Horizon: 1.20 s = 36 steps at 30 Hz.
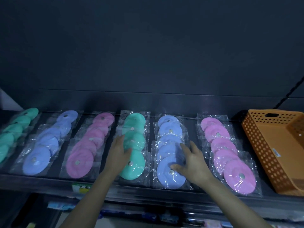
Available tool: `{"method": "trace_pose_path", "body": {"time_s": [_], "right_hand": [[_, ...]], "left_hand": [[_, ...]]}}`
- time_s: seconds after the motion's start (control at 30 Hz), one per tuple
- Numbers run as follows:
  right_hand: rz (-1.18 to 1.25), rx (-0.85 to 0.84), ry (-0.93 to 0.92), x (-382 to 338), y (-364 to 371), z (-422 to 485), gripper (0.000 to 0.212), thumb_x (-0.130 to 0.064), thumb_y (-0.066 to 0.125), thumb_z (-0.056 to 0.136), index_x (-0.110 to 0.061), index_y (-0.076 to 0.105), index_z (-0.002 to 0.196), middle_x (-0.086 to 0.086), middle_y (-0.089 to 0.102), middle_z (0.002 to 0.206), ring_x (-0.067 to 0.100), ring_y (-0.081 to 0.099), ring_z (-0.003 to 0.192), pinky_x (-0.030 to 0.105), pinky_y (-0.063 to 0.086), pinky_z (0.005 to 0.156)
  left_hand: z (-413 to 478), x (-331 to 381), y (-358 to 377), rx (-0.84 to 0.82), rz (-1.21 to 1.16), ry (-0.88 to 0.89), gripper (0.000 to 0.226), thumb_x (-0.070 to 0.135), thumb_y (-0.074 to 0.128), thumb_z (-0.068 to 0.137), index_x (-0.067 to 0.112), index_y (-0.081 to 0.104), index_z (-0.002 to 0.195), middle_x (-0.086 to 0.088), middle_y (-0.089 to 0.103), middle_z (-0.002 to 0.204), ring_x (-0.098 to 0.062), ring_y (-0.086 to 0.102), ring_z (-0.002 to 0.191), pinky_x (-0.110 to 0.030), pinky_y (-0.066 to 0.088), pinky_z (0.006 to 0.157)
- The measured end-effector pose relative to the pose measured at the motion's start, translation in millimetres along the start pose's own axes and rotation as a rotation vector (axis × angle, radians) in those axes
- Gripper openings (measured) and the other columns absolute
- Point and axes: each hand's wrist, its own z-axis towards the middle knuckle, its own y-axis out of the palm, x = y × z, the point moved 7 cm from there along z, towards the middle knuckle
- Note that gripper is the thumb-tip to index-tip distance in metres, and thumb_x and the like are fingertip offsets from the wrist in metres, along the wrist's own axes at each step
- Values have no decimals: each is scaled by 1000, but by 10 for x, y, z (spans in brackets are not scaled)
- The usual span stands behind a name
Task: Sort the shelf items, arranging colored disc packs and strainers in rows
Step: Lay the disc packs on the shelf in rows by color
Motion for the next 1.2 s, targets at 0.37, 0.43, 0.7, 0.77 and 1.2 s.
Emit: {"method": "trace_pose_path", "body": {"time_s": [0.37, 0.43, 0.7, 0.77, 1.2], "right_hand": [[-362, -132, -449, -1069, 619, -2, 85, -59, 49, 87, -15, 12, 151, 12, 5, 159, 28, -8, 146, 36, -17, 112], [-400, -158, -448, -1103, 718, 22, 88, -59, 49, 86, -12, 12, 151, 14, 5, 159, 27, -5, 147, 37, -14, 114], [-402, -156, -409, -1150, 862, 44, 85, -56, 47, 89, -7, 13, 149, 19, 9, 157, 27, 2, 147, 36, -8, 117], [-384, -138, -408, -1165, 852, 41, 81, -56, 45, 90, -8, 17, 149, 18, 13, 157, 26, 5, 147, 36, -7, 117], [-178, 143, -32, -364, -37, -346, 55, -29, 53, 90, -10, 37, 140, 11, 34, 146, 26, 32, 136, 28, 29, 108]], "left_hand": [[185, -218, -132, -27, -134, -197, 28, 21, 54, 91, 8, 54, 116, -9, 65, 108, -26, 63, 95, -40, 53, 83], [172, -279, -112, -54, -129, -246, 29, 16, 51, 91, 9, 51, 119, -6, 66, 99, -21, 64, 82, -31, 54, 66], [151, -335, -91, -86, -65, -244, 32, 5, 47, 86, 8, 48, 117, -6, 62, 89, -19, 61, 71, -31, 50, 56], [125, -285, -103, -70, 2, -192, 26, 4, 46, 87, 6, 50, 113, -8, 60, 91, -18, 59, 72, -28, 49, 56], [-58, 777, 280, -192, 166, 385, 43, 13, 51, 92, 7, 48, 134, -11, 36, 146, -22, 31, 137, -25, 22, 111]]}}
